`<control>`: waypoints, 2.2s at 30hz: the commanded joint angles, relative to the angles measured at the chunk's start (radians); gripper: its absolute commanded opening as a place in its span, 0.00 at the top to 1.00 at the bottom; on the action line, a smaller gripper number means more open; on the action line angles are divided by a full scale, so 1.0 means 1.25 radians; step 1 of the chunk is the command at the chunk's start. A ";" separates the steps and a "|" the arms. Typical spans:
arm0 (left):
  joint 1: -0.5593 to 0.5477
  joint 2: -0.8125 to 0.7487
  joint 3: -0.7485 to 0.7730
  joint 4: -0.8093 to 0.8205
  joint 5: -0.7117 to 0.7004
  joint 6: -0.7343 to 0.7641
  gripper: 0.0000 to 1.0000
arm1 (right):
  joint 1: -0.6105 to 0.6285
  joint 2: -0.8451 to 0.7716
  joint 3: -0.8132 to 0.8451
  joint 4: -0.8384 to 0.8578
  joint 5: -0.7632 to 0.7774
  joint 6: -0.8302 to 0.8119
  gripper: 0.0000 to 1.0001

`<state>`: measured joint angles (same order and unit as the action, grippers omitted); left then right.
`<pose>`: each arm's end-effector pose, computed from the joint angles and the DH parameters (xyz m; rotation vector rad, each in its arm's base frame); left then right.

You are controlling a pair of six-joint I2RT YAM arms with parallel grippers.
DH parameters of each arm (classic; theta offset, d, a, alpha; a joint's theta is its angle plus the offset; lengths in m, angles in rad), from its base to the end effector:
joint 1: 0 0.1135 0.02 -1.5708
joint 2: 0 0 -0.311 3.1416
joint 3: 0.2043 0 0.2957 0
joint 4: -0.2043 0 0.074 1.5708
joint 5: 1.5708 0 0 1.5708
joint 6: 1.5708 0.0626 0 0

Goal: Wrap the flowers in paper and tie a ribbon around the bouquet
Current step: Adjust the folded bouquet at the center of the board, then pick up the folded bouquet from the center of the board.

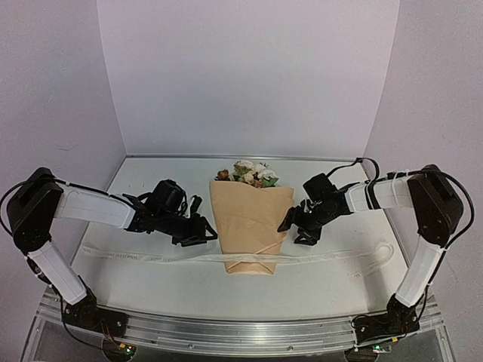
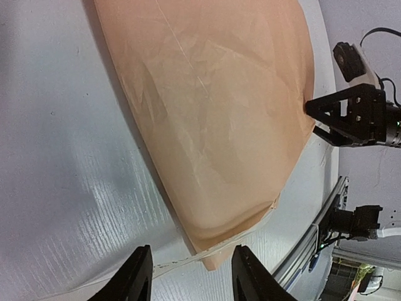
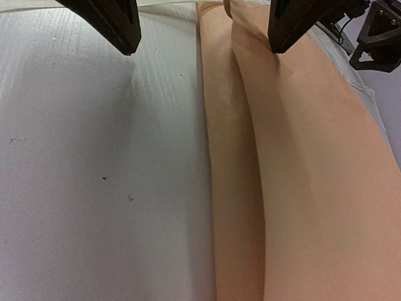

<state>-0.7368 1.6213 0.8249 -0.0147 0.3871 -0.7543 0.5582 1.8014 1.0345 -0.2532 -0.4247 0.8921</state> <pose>0.2596 -0.2674 0.1634 0.1824 2.6257 -1.0886 0.3339 0.2389 0.1469 0.3014 2.8293 0.9904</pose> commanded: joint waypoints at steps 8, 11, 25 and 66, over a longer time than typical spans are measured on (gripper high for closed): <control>-0.005 0.052 0.031 0.017 0.015 0.016 0.63 | 0.029 0.045 -0.060 0.167 -0.036 0.095 0.47; -0.007 0.069 0.038 0.017 0.017 0.018 0.65 | 0.031 0.045 -0.073 0.181 -0.034 0.100 0.51; -0.020 0.112 0.063 -0.062 0.008 0.071 0.65 | 0.035 0.074 -0.073 0.272 -0.026 0.145 0.82; 0.050 0.041 0.052 -0.003 -0.021 -0.024 0.41 | 0.040 0.076 0.145 0.051 -0.045 0.315 1.00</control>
<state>-0.7107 1.6562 0.8689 -0.0877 0.3309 -0.7126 0.6056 1.9430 1.1721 -0.1755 -0.4565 1.2028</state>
